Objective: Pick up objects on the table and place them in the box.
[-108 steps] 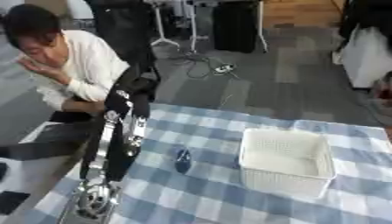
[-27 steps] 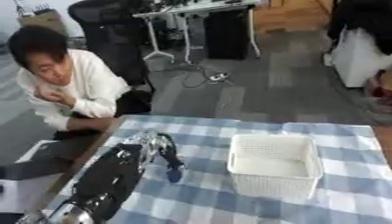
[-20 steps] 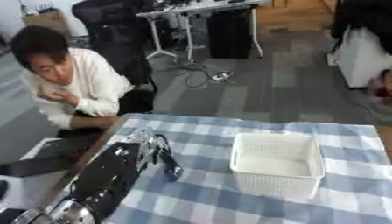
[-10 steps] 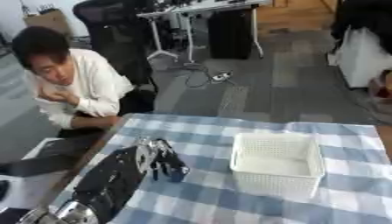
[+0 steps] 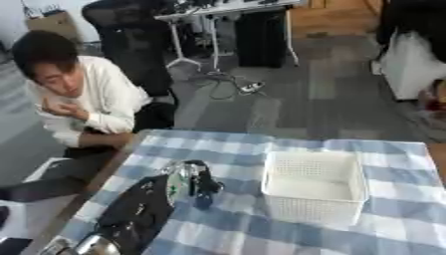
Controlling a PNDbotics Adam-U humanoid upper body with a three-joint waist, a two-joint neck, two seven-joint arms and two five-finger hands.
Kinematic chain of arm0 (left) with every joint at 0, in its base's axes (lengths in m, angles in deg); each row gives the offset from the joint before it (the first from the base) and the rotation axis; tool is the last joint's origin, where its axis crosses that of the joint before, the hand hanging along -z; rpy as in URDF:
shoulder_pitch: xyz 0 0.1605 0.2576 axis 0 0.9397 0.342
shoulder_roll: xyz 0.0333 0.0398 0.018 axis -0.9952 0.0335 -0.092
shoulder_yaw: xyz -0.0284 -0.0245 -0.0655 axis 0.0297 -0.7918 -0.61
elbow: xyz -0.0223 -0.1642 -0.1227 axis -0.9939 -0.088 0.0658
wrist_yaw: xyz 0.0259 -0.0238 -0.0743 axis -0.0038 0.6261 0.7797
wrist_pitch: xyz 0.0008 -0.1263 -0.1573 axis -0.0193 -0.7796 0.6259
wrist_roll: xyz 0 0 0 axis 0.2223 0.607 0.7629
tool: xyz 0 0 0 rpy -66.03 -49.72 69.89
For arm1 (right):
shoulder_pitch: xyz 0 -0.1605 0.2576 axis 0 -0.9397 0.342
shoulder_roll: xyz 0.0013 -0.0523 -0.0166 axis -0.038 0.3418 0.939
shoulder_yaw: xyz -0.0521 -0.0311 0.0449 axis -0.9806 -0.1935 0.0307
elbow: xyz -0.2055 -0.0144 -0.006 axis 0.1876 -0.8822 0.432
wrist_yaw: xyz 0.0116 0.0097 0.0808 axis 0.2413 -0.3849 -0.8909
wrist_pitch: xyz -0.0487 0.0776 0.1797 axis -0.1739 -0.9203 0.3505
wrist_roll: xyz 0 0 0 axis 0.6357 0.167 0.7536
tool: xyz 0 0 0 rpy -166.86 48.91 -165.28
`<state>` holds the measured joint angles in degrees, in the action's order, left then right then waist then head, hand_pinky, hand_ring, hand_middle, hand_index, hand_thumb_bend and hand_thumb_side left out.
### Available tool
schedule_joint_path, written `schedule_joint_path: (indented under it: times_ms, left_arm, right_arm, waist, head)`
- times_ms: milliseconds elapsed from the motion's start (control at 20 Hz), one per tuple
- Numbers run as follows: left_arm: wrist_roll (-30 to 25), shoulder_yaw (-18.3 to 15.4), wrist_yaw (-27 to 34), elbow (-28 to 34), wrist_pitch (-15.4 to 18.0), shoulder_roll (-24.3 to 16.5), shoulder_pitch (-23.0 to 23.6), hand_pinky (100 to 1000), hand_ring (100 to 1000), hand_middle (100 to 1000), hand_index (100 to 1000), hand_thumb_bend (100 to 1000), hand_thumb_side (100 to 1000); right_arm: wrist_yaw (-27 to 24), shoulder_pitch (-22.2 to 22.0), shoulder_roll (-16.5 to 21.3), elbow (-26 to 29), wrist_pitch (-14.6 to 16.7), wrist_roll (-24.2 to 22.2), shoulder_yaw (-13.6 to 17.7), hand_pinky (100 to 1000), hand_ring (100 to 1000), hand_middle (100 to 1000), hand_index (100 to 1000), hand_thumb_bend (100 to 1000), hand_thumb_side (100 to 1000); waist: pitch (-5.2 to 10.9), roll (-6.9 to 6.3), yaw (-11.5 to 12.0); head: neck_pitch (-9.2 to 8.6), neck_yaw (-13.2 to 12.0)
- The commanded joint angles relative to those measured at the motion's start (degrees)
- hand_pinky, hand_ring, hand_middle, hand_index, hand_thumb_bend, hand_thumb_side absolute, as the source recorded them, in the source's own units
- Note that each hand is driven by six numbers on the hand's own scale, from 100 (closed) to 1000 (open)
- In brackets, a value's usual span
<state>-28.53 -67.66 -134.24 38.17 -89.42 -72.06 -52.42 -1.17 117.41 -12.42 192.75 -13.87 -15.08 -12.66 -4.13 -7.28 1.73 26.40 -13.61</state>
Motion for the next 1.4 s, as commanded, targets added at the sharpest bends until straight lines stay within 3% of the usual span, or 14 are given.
schedule_joint_path:
  times_ms: [50, 100, 200, 250, 300, 350, 400, 450, 550, 800, 1100, 1250, 1400]
  left_arm:
    - [2.22, 0.11, -6.04, 1.52, -0.31, -2.81, -1.2, 100, 100, 196, 283, 100, 549]
    - [2.2, -0.13, -7.51, 1.66, -0.24, -2.99, -1.26, 100, 100, 219, 300, 100, 558]
    - [2.19, -0.64, -9.08, 2.1, 0.4, -3.46, -1.45, 100, 139, 340, 403, 100, 696]
    - [1.92, -0.82, -9.19, 2.25, 1.27, -3.52, -1.45, 201, 488, 587, 575, 337, 630]
    - [1.01, -0.93, -8.97, 2.08, 2.36, -3.55, -1.43, 520, 721, 789, 752, 673, 631]
    - [-1.19, -0.83, -8.66, 1.42, 3.62, -3.46, -1.39, 725, 866, 900, 854, 780, 606]
    - [-3.29, -0.78, -8.55, 1.17, 4.56, -3.58, -1.57, 725, 866, 900, 854, 780, 606]
    - [-5.68, -0.51, -8.62, 0.98, 5.42, -3.61, -1.62, 898, 1000, 1000, 969, 1000, 566]
    - [-10.5, 0.01, -8.59, 1.49, 6.89, -3.85, -1.79, 980, 1000, 1000, 1000, 1000, 532]
    - [-19.9, 2.19, -7.11, 5.0, 7.72, -4.66, -2.14, 964, 1000, 1000, 1000, 1000, 500]
    - [-28.75, 8.14, -2.38, 13.9, 10.02, -6.96, -1.68, 976, 1000, 1000, 1000, 1000, 502]
    - [-32.28, 11.54, 1.29, 18.17, 10.97, -8.86, -0.61, 1000, 1000, 1000, 1000, 1000, 425]
    - [-32.86, 13.81, 3.6, 20.03, 12.38, -10.19, 0.57, 1000, 1000, 1000, 1000, 907, 391]
  right_arm:
    - [-0.16, 1.05, 0.51, 0.92, 0.1, -0.06, 0.23, 520, 521, 579, 648, 235, 1000]
    - [-0.16, 1.02, 0.54, 0.92, 0.09, -0.04, 0.24, 520, 521, 579, 648, 236, 1000]
    - [-0.1, 0.89, 0.68, 0.92, 0.07, -0.07, 0.24, 521, 521, 579, 648, 237, 1000]
    - [-0.07, 0.82, 0.74, 0.92, 0.07, -0.1, 0.23, 521, 521, 579, 648, 238, 1000]
    - [-0.05, 0.75, 0.81, 0.92, 0.05, -0.12, 0.22, 521, 521, 579, 648, 239, 1000]
    - [-0.02, 0.67, 0.89, 0.92, 0.04, -0.16, 0.21, 522, 521, 579, 648, 239, 1000]
    - [0.0, 0.6, 0.94, 0.92, 0.03, -0.18, 0.21, 522, 521, 579, 648, 239, 1000]
    - [0.02, 0.56, 0.98, 0.92, 0.03, -0.2, 0.2, 522, 521, 579, 648, 239, 1000]
    - [0.02, 0.49, 1.07, 0.92, 0.01, -0.2, 0.21, 523, 521, 579, 648, 239, 1000]
    - [0.05, 0.24, 1.34, 0.92, -0.07, -0.28, 0.13, 523, 521, 579, 648, 240, 1000]
    - [-0.02, 0.11, 1.62, 0.92, -0.12, -0.39, 0.06, 523, 521, 579, 648, 239, 1000]
    - [-0.02, 0.15, 1.72, 0.92, -0.24, -0.51, -0.02, 524, 522, 580, 649, 240, 1000]
    - [-0.12, 0.24, 1.72, 0.92, -0.28, -0.54, -0.01, 524, 524, 582, 650, 241, 1000]
  waist:
    - [0.73, 0.19, 0.24]
    - [0.75, 0.2, 0.28]
    - [0.81, 0.21, 0.47]
    - [0.84, 0.22, 0.56]
    - [0.87, 0.21, 0.65]
    - [0.92, 0.19, 0.73]
    - [0.96, 0.18, 0.79]
    - [0.99, 0.14, 0.84]
    - [1.07, 0.08, 0.93]
    - [1.36, -0.28, 1.18]
    - [1.54, -0.75, 1.31]
    - [1.57, -0.98, 1.29]
    - [1.58, -1.05, 1.21]
  head:
    - [-0.08, -0.48]
    - [-0.1, -0.46]
    - [-0.15, -0.37]
    - [-0.18, -0.33]
    - [-0.19, -0.3]
    - [-0.21, -0.34]
    - [-0.2, -0.32]
    - [-0.22, -0.38]
    - [-0.21, -0.4]
    - [0.36, -0.49]
    - [0.8, -0.7]
    - [0.78, -0.77]
    - [0.55, -0.73]
